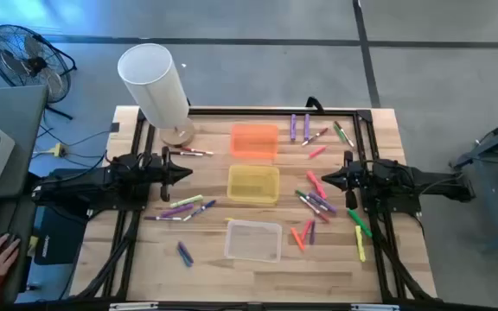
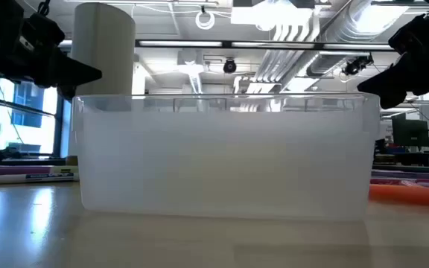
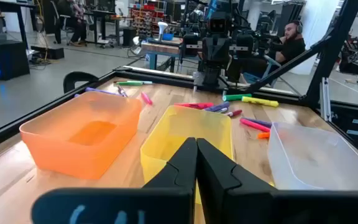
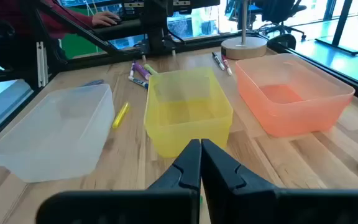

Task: Pick & Place Markers

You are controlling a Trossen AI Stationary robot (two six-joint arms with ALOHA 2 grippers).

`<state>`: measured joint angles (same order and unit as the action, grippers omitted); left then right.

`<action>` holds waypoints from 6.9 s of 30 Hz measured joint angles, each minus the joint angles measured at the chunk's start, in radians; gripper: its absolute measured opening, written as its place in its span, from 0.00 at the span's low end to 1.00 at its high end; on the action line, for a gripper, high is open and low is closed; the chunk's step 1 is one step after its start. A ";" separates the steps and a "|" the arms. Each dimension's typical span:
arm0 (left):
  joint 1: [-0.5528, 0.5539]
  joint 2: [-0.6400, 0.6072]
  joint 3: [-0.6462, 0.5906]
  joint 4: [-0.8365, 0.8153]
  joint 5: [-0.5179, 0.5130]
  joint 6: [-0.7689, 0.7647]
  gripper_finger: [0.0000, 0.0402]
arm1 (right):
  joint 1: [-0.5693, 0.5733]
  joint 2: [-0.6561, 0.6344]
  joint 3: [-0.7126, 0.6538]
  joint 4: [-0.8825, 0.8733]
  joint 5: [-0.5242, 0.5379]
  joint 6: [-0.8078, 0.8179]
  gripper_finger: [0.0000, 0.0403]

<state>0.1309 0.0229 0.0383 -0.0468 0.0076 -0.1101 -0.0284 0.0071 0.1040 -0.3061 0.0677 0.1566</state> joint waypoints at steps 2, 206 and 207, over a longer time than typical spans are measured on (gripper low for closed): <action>0.000 0.000 0.000 0.000 0.000 0.000 0.00 | 0.000 0.000 0.000 0.000 0.000 0.000 0.00; 0.000 1.087 0.742 -0.614 0.149 -0.188 0.01 | 0.000 0.000 0.000 0.001 0.000 0.000 0.00; 0.000 1.108 0.742 -0.590 0.142 -0.242 0.03 | 0.000 0.000 0.000 0.002 0.000 0.000 0.00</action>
<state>0.1307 1.1309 0.7807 -0.6365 0.1497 -0.3522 -0.0284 0.0071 0.1036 -0.3039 0.0673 0.1563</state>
